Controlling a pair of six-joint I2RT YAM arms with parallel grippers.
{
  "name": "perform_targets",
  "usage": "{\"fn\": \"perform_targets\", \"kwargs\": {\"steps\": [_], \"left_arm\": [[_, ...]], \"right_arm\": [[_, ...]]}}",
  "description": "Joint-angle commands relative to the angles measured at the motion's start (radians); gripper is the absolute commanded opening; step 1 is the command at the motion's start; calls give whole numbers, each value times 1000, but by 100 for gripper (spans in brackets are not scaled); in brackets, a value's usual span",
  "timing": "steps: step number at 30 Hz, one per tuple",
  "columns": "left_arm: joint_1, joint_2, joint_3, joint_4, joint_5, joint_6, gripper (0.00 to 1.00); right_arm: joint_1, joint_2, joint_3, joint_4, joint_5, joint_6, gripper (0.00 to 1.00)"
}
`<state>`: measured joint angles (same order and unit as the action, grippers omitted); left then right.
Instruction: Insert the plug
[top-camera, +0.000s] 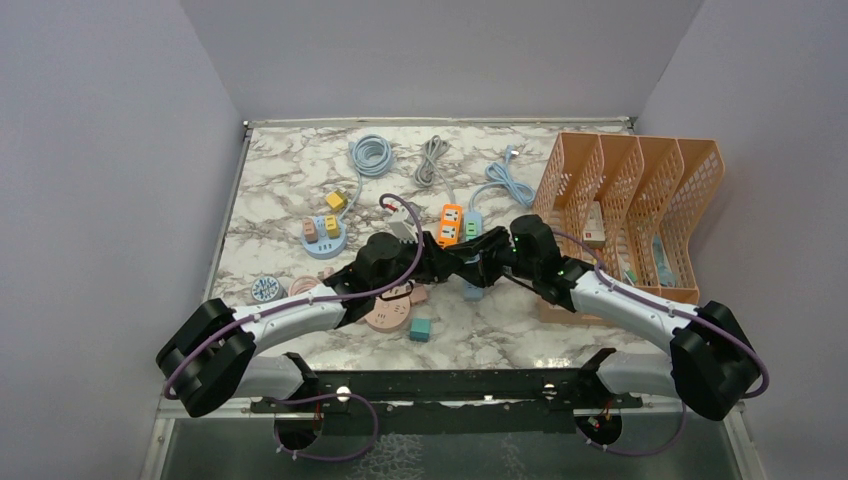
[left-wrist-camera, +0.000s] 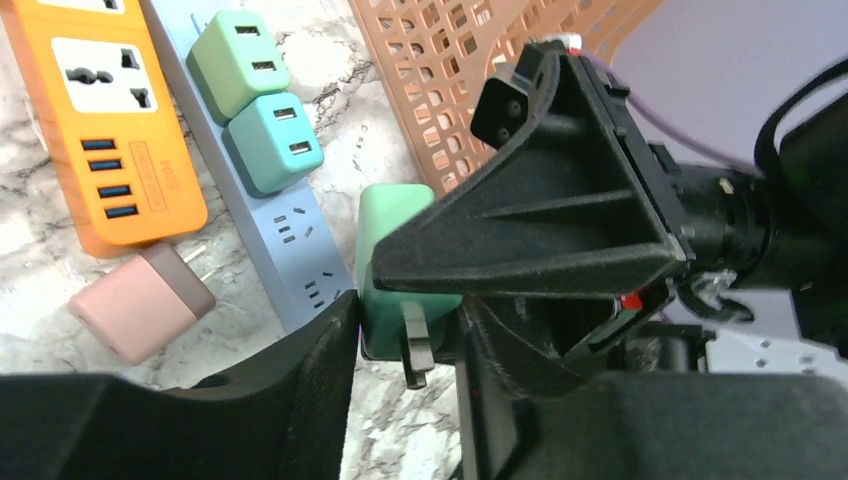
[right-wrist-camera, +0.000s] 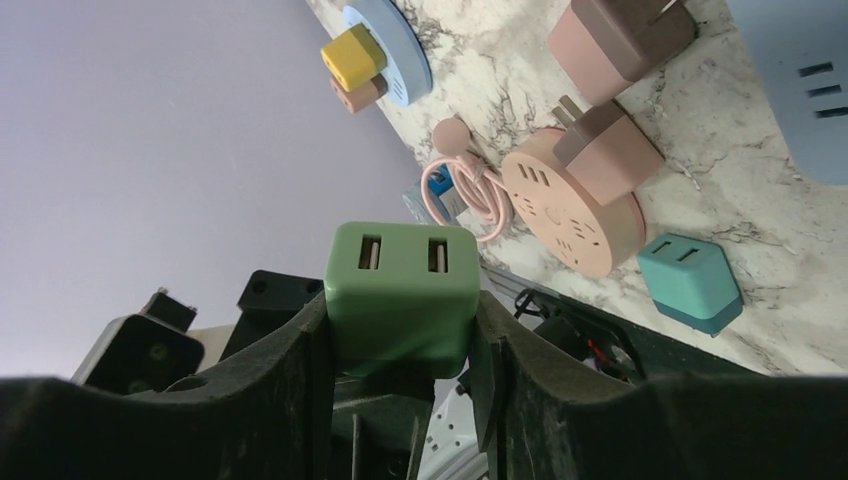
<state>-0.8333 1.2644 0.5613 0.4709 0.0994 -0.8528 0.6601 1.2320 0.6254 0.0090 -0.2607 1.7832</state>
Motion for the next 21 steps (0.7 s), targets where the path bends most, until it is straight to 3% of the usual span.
{"fn": "perform_targets", "kwargs": {"steps": [1, 3, 7, 11, 17, 21], "left_arm": [[-3, -3, 22, 34, -41, 20, 29], [-3, 0, 27, 31, -30, 44, 18], [2, -5, 20, 17, -2, 83, 5], [32, -25, 17, -28, 60, 128, 0], [111, -62, 16, -58, 306, 173, 0], [173, -108, 43, -80, 496, 172, 0]], "right_arm": [[3, 11, 19, 58, -52, -42, 37], [4, 13, 25, 63, -52, -73, 42], [6, -9, 30, 33, -25, -140, 54], [6, -88, 16, -31, 52, -248, 73], [6, -237, -28, -99, 131, -461, 73], [6, -355, -38, -93, 101, -716, 73]]}}
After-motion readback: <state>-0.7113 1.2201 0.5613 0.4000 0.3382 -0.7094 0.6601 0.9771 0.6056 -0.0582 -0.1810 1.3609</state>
